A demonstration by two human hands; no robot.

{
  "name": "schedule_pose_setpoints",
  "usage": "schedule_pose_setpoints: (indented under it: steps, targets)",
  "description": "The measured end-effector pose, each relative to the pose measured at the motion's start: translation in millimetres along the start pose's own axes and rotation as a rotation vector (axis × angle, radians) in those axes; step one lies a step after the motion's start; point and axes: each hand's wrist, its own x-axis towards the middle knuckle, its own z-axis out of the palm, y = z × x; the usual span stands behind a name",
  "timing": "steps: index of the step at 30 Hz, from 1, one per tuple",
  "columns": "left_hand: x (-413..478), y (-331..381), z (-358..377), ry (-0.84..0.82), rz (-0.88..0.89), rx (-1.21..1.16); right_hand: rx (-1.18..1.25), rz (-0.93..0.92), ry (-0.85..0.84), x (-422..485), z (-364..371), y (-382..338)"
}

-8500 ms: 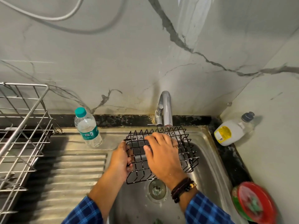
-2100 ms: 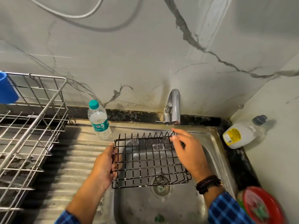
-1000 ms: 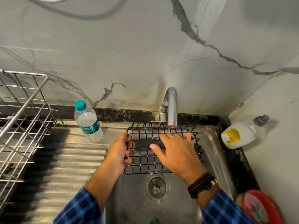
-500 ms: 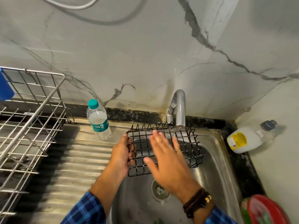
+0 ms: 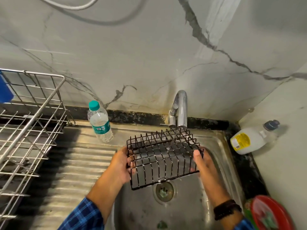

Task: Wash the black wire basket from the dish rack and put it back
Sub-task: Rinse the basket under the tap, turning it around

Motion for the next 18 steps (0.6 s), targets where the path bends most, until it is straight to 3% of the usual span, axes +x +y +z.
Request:
schedule_pose_setpoints:
  steps: [5,11,13,18]
  targets:
    - [-20,13,6,-0.014,0.167,0.218,-0.109,-0.157,0.033,12,-8,-4]
    - [-55,13,6,-0.062,0.688,0.957,-0.018,-0.159,0.265,11,-9,-34]
    - [-64,6,7,-0.065,0.810,1.001,0.000,-0.093,0.287,9,-7,-37]
    - [-70,2,20,0.066,0.821,0.870,0.004,0.014,0.231,11,-7,-31]
